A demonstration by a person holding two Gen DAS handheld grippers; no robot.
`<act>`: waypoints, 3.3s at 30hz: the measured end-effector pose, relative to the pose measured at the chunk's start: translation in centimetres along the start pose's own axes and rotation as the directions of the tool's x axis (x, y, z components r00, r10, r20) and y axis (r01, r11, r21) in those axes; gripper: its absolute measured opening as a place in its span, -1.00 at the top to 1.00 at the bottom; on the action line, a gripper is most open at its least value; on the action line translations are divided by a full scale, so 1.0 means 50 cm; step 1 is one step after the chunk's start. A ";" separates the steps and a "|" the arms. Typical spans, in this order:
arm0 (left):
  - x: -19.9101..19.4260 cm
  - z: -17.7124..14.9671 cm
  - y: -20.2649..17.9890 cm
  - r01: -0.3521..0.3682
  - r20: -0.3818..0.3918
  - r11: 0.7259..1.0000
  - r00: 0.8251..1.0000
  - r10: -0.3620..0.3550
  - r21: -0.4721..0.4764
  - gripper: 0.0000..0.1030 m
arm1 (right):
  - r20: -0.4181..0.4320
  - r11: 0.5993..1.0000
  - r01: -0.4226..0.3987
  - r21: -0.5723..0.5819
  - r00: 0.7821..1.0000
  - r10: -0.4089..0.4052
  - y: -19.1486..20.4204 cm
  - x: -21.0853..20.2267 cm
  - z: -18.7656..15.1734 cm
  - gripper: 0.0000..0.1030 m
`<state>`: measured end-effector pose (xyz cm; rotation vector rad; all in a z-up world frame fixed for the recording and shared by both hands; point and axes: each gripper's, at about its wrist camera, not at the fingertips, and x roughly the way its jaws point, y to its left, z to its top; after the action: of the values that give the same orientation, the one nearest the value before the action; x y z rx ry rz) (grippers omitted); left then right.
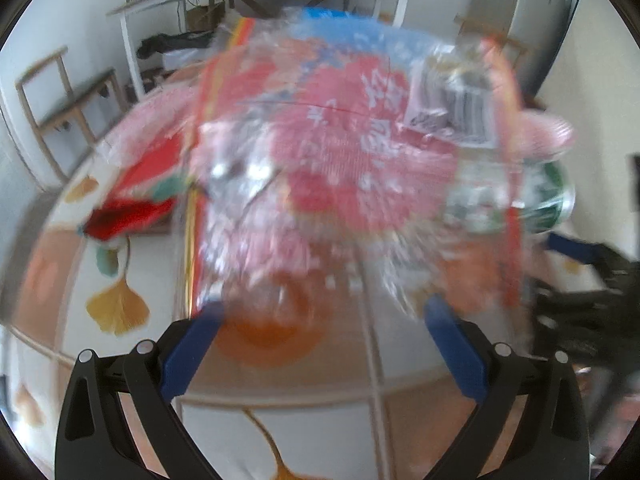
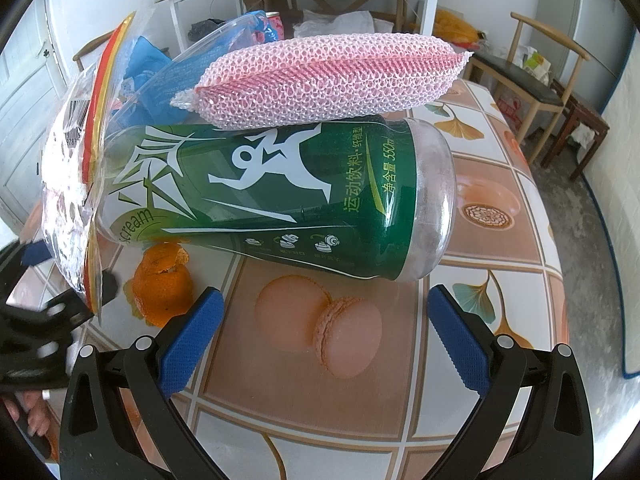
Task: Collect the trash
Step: 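Close the left gripper on the clear printed snack bag and lift it, then grasp the pink mesh sponge with the right gripper while the left holds the bag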
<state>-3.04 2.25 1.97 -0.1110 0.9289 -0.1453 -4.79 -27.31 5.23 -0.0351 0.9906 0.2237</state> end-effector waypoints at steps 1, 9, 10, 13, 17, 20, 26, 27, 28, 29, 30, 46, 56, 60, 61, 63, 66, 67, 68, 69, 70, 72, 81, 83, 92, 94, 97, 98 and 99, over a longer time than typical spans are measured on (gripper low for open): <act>-0.013 -0.003 0.010 0.029 0.008 0.999 1.000 -0.029 -0.019 -0.92 | 0.000 1.000 0.000 0.000 1.000 0.000 -0.001 0.000 0.000 -0.89; -0.113 -0.033 0.089 0.191 0.139 0.975 0.975 -0.174 -0.116 -0.92 | 0.012 0.997 -0.081 -0.007 0.997 0.081 -0.001 -0.030 -0.041 -0.88; -0.117 -0.031 0.095 0.193 0.161 0.974 0.972 -0.172 -0.122 -0.92 | 0.017 0.994 -0.112 -0.004 0.994 0.112 -0.003 -0.035 -0.043 -0.88; -0.118 -0.013 0.073 0.095 0.187 0.993 0.979 -0.080 -0.074 -0.92 | 0.042 0.983 -0.183 0.013 0.982 0.182 -0.002 -0.054 -0.059 -0.88; -0.099 -0.004 0.079 0.102 0.121 0.995 0.988 -0.099 -0.015 -0.92 | 0.056 0.977 -0.213 0.008 0.976 0.213 0.003 -0.066 -0.071 -0.88; -0.073 -0.020 0.103 0.178 0.077 0.983 0.982 -0.175 -0.039 -0.91 | 0.063 0.972 -0.237 0.006 0.970 0.236 -0.001 -0.071 -0.076 -0.88; -0.051 -0.026 0.121 0.212 0.084 0.975 0.975 -0.207 -0.065 -0.49 | 0.040 0.972 -0.236 -0.004 0.971 0.236 0.009 -0.064 -0.076 -0.88; -0.051 -0.027 0.119 0.213 0.085 0.975 0.974 -0.208 -0.058 -0.43 | 0.041 0.972 -0.233 -0.002 0.972 0.233 0.009 -0.064 -0.077 -0.88; -0.049 -0.029 0.117 0.213 0.078 0.976 0.975 -0.209 -0.051 -0.27 | 0.042 0.973 -0.231 -0.001 0.972 0.231 0.010 -0.065 -0.078 -0.88; -0.046 -0.033 0.119 0.237 0.067 0.970 0.970 -0.233 -0.060 -0.14 | 0.042 0.973 -0.230 -0.002 0.972 0.229 0.010 -0.065 -0.079 -0.88; -0.042 -0.036 0.124 0.275 0.055 0.958 0.961 -0.272 -0.083 -0.05 | 0.042 0.973 -0.229 -0.003 0.973 0.229 0.008 -0.062 -0.075 -0.88; -0.101 -0.105 0.152 0.407 0.109 0.904 0.912 -0.395 -0.134 0.92 | 0.088 0.959 -0.277 0.065 0.959 0.271 -0.029 -0.074 -0.075 -0.88; -0.153 -0.135 0.180 0.389 0.189 0.905 0.915 -0.358 -0.170 0.93 | 0.222 0.953 -0.299 0.049 0.934 0.281 -0.055 -0.152 -0.068 -0.88; -0.166 -0.143 0.196 0.408 0.207 0.896 0.905 -0.371 -0.175 0.93 | 0.250 0.983 -0.183 -0.010 0.951 0.180 -0.054 -0.181 -0.025 -0.88; -0.170 -0.146 0.198 0.407 0.213 0.897 0.904 -0.370 -0.173 0.93 | 0.247 0.987 -0.157 -0.026 0.956 0.159 -0.054 -0.181 -0.011 -0.88; -0.175 -0.150 0.198 0.403 0.215 0.900 0.906 -0.365 -0.165 0.93 | 0.244 0.986 -0.157 -0.051 0.956 0.165 -0.055 -0.183 0.010 -0.88; -0.174 -0.154 0.197 0.401 0.216 0.902 0.906 -0.364 -0.160 0.93 | 0.221 0.982 -0.156 -0.102 0.959 0.175 -0.045 -0.164 0.057 -0.88; -0.173 -0.155 0.198 0.401 0.217 0.902 0.906 -0.364 -0.159 0.93 | 0.200 0.985 -0.138 -0.108 0.967 0.158 -0.039 -0.150 0.072 -0.88; -0.171 -0.155 0.198 0.402 0.218 0.902 0.905 -0.364 -0.161 0.93 | 0.177 0.985 -0.131 -0.117 0.973 0.150 -0.033 -0.139 0.080 -0.88; -0.168 -0.153 0.198 0.405 0.218 0.900 0.904 -0.367 -0.164 0.93 | 0.149 0.984 -0.119 -0.131 0.979 0.138 -0.025 -0.120 0.093 -0.88; -0.166 -0.154 0.199 0.409 0.218 0.897 0.903 -0.372 -0.165 0.93 | 0.132 0.984 -0.112 -0.142 0.983 0.131 -0.020 -0.106 0.101 -0.88; -0.161 -0.155 0.203 0.419 0.220 0.892 0.898 -0.380 -0.170 0.93 | 0.096 0.983 -0.108 -0.149 0.988 0.123 -0.015 -0.074 0.117 -0.88; -0.161 -0.163 0.210 0.415 0.235 0.894 0.898 -0.373 -0.167 0.93 | 0.213 0.973 -0.174 -0.152 0.955 0.204 -0.029 -0.084 0.124 -0.85; -0.161 -0.162 0.209 0.412 0.233 0.896 0.899 -0.370 -0.165 0.93 | 0.232 0.972 -0.144 -0.186 0.955 0.186 -0.017 -0.096 0.123 -0.76; -0.165 -0.155 0.198 0.410 0.228 0.899 0.900 -0.372 -0.152 0.93 | 0.158 0.971 -0.045 -0.236 0.984 0.085 0.010 -0.074 0.119 -0.60; -0.166 -0.154 0.198 0.409 0.229 0.900 0.900 -0.371 -0.150 0.93 | 0.144 0.978 -0.073 -0.196 0.984 0.103 -0.004 -0.071 0.128 -0.57; -0.166 -0.155 0.202 0.405 0.230 0.901 0.902 -0.366 -0.155 0.93 | 0.133 0.983 -0.093 -0.156 0.984 0.114 -0.017 -0.068 0.136 -0.54; -0.167 -0.156 0.204 0.403 0.231 0.902 0.903 -0.363 -0.156 0.93 | 0.137 0.986 -0.090 -0.142 0.984 0.110 -0.022 -0.070 0.136 -0.54; -0.168 -0.156 0.206 0.403 0.232 0.902 0.903 -0.362 -0.158 0.93 | 0.138 0.986 -0.101 -0.131 0.983 0.119 -0.026 -0.072 0.136 -0.54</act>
<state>-13.49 13.61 2.34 -0.4932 0.7112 -0.4002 -0.78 -28.29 11.86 -0.0761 0.8336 0.3836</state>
